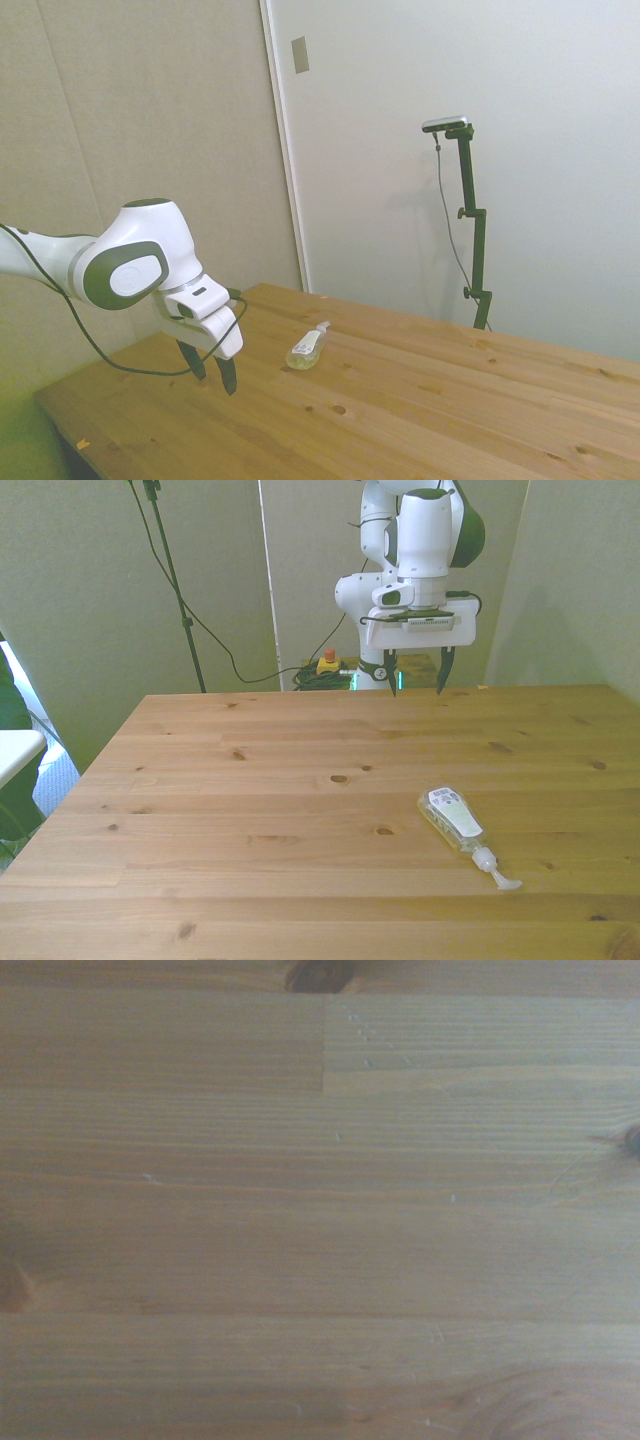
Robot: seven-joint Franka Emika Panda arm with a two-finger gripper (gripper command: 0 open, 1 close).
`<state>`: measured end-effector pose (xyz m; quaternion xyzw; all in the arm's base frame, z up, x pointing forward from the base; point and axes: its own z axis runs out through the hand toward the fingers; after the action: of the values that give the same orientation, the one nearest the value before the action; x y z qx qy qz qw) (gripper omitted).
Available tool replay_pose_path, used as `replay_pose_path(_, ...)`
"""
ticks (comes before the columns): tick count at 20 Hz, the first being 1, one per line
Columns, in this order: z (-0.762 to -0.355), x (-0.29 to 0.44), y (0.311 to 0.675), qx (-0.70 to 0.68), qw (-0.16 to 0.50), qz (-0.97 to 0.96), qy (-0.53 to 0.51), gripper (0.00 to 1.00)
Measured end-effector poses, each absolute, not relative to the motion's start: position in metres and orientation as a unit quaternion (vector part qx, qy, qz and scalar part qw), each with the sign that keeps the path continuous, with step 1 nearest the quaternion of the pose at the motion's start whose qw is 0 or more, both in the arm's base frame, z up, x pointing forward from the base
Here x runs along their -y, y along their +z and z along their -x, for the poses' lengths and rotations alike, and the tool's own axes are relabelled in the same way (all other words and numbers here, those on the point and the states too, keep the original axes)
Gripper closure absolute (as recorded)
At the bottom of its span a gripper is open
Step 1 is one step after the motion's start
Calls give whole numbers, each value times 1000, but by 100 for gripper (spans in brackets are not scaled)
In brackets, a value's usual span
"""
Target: Stand the sanitizer
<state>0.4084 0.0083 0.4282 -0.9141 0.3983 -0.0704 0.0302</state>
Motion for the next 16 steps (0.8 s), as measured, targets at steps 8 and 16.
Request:
replay_pose_path(8,-466,-9,453,-405,14,910,-93,0)
replay_pose_path(16,-580,-25,477,-417,-2,898,-139,0)
